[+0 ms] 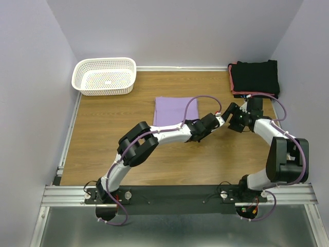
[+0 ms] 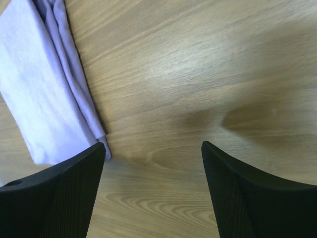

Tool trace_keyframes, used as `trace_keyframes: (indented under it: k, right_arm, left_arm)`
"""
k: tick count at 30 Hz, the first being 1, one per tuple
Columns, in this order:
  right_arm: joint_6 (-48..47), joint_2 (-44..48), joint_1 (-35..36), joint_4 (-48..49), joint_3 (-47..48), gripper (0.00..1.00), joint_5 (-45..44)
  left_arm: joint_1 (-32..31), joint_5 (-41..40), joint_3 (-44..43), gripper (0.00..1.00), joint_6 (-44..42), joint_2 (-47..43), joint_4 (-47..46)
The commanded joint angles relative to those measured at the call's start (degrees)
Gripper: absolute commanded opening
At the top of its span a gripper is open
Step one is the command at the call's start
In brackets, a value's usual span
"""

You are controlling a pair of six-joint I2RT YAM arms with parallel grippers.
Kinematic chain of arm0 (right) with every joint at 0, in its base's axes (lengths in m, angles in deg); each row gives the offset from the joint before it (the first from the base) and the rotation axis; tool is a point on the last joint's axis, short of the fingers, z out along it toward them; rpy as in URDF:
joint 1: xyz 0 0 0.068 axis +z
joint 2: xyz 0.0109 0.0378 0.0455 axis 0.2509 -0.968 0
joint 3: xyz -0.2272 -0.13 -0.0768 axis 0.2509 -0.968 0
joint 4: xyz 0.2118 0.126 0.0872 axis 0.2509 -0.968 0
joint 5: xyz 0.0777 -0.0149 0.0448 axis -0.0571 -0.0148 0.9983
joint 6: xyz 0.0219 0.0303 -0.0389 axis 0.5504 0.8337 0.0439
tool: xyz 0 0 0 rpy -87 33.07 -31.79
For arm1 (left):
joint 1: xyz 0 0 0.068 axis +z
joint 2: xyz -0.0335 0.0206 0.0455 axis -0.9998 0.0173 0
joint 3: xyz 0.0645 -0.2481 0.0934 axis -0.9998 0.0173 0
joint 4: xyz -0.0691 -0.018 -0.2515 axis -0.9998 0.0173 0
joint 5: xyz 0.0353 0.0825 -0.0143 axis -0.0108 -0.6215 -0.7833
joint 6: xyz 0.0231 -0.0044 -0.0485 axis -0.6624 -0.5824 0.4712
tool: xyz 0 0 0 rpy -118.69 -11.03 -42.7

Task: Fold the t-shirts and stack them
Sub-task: Neatly place the folded tshirt to the corner

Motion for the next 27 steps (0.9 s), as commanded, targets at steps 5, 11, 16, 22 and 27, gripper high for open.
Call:
trace_keyframes:
  k: [5, 11, 16, 22, 27]
  right_arm:
    - [2.6, -6.1, -0.4, 6.4, 1.8, 0.89, 18.8]
    - [9.2, -11.7, -0.1, 15.7, 1.8, 1.00, 23.5]
    - [15.4, -17.6, 2.1, 24.2, 2.4, 1.00, 25.6]
    - [25.1, -27.2, 7.2, 35.9, 3.9, 1.00, 27.8]
    - [26.7, -31.8, 13.0, 35.7, 7.4, 1.00, 24.6]
  left_arm:
    - [0.9, 2.5, 6.5, 0.00, 1.6, -7.6, -6.4]
    - [2.2, 3.8, 8.5, 0.00, 3.8, -11.5, -7.7]
    - [2.6, 4.8, 9.2, 0.00, 4.0, -12.8, -7.8]
    - [2.6, 6.1, 9.1, 0.00, 4.7, -13.1, -8.3]
    - [2.6, 6.2, 9.0, 0.00, 5.0, -13.7, -8.6]
